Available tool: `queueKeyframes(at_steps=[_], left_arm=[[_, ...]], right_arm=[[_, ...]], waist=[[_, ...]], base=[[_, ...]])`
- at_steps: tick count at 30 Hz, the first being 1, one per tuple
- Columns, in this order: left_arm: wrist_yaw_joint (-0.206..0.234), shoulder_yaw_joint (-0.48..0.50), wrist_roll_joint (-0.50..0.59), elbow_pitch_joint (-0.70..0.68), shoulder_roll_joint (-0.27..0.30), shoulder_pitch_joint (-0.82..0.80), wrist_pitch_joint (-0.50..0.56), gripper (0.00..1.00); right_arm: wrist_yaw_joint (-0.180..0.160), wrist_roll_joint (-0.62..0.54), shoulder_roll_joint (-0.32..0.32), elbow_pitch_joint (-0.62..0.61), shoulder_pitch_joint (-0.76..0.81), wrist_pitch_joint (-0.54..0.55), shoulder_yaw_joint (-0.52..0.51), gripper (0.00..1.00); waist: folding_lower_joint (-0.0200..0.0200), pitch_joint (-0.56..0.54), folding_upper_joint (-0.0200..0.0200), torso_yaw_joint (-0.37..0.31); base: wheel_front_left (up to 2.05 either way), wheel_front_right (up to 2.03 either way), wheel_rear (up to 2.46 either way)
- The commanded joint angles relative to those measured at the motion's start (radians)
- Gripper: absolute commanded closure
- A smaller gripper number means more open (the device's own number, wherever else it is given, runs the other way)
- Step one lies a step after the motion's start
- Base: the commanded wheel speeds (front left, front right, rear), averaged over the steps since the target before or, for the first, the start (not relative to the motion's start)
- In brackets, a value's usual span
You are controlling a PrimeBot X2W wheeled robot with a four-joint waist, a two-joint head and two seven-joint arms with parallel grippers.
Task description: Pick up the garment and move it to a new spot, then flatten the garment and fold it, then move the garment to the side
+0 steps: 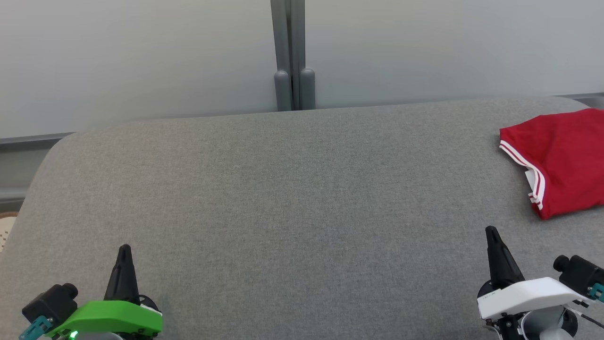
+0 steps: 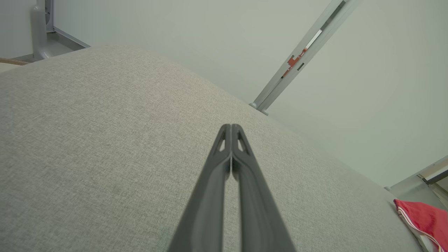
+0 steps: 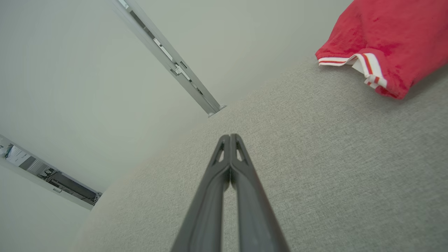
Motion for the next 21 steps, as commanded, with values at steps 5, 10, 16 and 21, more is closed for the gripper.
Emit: queueKeyframes(at_steps=[5,10,16,21], left_arm=[[-0.008,0.013,-0.092,-0.016,0.001,-0.038,0.021,1.00],[-0.012,0.019,-0.159,-0.017,-0.002,-0.043,0.038,1.00],[-0.015,0.025,-0.233,-0.018,-0.006,-0.048,0.058,1.00],[-0.018,0.030,-0.293,-0.019,-0.009,-0.052,0.074,1.00]], right_arm=[[0.000,0.094,0.000,-0.005,-0.035,0.024,-0.011,1.00],[0.000,0.162,0.001,-0.001,-0.042,0.042,-0.017,1.00],[0.000,0.237,0.002,0.004,-0.052,0.062,-0.024,1.00],[0.000,0.299,0.003,0.007,-0.059,0.078,-0.029,1.00]], waist=[[0.0000,0.002,0.0000,-0.001],[0.0000,0.004,0.0000,-0.002],[0.0000,0.006,0.0000,-0.004],[0.0000,0.007,0.0000,-0.005]], base=[[0.00,0.00,0.00],[0.00,0.00,0.00],[0.00,0.00,0.00],[0.00,0.00,0.00]])
